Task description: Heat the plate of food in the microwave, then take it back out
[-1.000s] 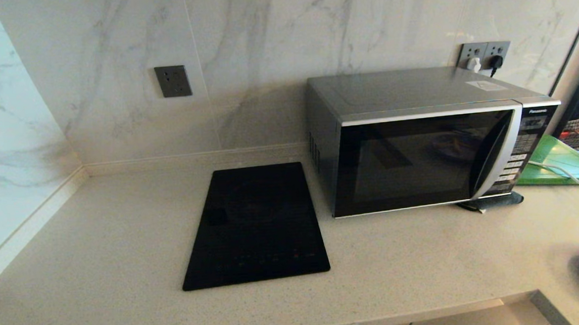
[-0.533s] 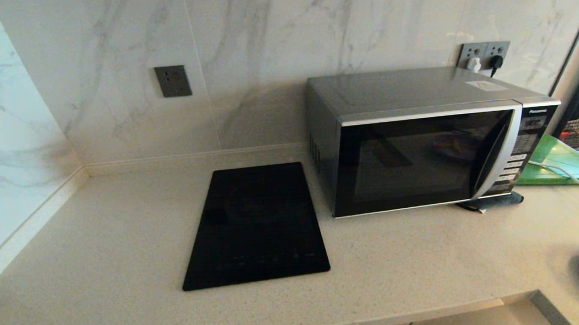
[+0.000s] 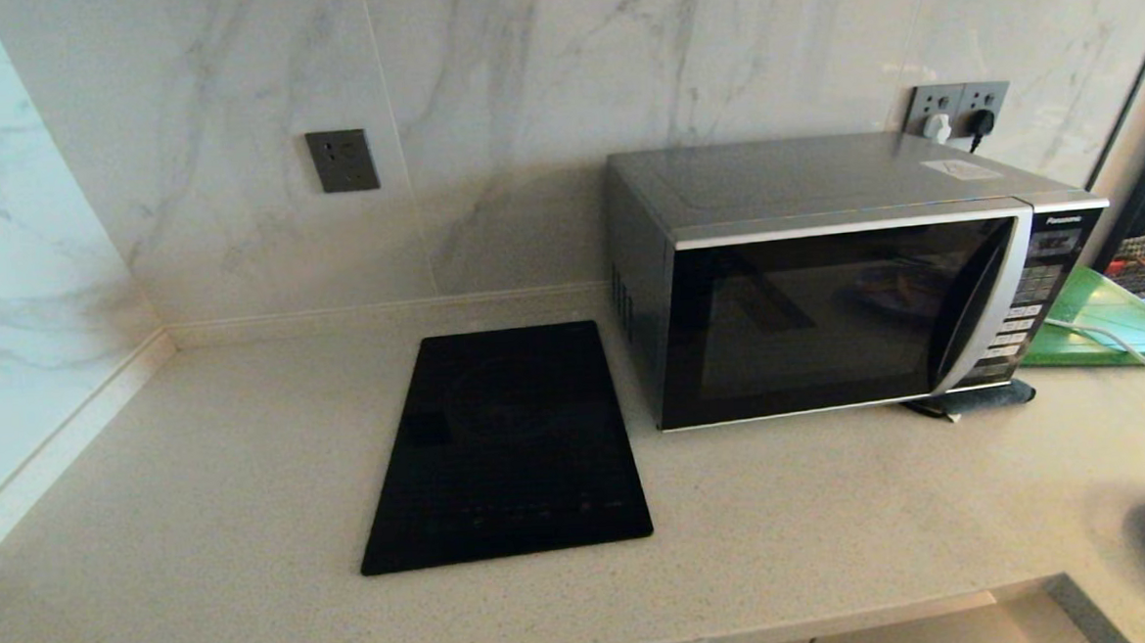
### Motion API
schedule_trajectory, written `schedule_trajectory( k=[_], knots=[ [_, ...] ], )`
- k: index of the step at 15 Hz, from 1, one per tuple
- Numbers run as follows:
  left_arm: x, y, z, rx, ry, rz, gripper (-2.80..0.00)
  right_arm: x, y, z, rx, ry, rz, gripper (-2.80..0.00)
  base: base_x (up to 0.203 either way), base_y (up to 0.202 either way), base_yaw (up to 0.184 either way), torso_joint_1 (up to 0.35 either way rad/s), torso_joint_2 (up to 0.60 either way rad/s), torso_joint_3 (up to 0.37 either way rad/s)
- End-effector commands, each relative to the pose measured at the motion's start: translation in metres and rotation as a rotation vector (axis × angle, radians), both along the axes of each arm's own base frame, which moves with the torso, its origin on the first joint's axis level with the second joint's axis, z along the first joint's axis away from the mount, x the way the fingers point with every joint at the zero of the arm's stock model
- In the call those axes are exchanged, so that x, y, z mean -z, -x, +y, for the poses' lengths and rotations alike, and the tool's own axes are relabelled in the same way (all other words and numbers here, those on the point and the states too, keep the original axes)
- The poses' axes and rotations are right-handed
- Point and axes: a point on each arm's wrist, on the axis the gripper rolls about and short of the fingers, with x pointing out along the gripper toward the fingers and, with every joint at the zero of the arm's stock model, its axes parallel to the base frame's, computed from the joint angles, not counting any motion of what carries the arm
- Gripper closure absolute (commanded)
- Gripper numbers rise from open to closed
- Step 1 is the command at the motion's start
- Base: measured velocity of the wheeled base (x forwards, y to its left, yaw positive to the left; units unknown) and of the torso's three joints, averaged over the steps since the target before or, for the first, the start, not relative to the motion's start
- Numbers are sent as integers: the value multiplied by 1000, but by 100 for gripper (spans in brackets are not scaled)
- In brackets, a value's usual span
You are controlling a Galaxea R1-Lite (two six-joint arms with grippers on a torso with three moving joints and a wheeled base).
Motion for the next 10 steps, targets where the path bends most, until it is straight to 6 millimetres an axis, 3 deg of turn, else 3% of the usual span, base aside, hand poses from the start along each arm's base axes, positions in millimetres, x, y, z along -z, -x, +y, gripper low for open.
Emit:
schedule_trajectory(
  k=[1, 10],
  knots=[
    [0, 0, 0, -1, 1, 1, 0, 1, 0, 0, 0, 0, 4, 0, 0, 0, 0, 0, 0, 0],
    [0, 0, 0, -1, 1, 1, 0, 1, 0, 0, 0, 0, 4, 0, 0, 0, 0, 0, 0, 0]
  ],
)
